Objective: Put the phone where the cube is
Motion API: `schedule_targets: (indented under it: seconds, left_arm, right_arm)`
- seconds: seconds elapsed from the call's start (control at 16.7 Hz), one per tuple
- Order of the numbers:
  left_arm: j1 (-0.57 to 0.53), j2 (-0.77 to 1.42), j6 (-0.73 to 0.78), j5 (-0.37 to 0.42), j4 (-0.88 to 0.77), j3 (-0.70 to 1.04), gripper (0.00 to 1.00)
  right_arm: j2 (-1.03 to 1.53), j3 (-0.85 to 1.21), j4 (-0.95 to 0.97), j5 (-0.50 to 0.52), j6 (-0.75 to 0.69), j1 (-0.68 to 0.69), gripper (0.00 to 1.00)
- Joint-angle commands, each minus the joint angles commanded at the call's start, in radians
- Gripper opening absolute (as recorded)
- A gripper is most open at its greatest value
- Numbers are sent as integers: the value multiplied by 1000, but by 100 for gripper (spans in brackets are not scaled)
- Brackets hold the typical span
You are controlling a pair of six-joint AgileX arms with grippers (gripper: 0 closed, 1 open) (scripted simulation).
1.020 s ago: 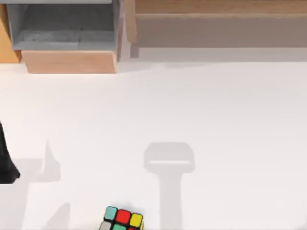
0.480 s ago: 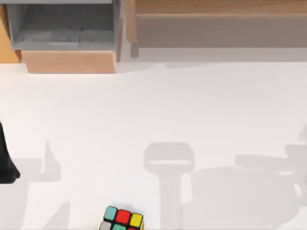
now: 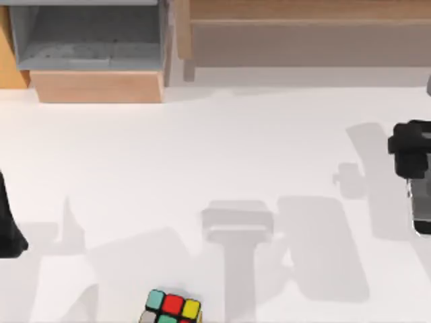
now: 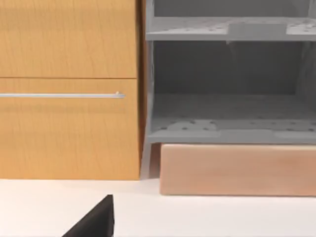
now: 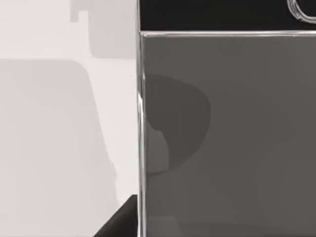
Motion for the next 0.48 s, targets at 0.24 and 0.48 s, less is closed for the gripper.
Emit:
schedule_targets:
  seconds: [0.24,0.48]
  left_arm:
    - [0,0,0,0,0,0,100]
    - [0,0,0,0,0,0,100]
  right_arm:
    - [53,30,-30,-9,218,234,0]
    - [109,40,-49,-24,411,446,0]
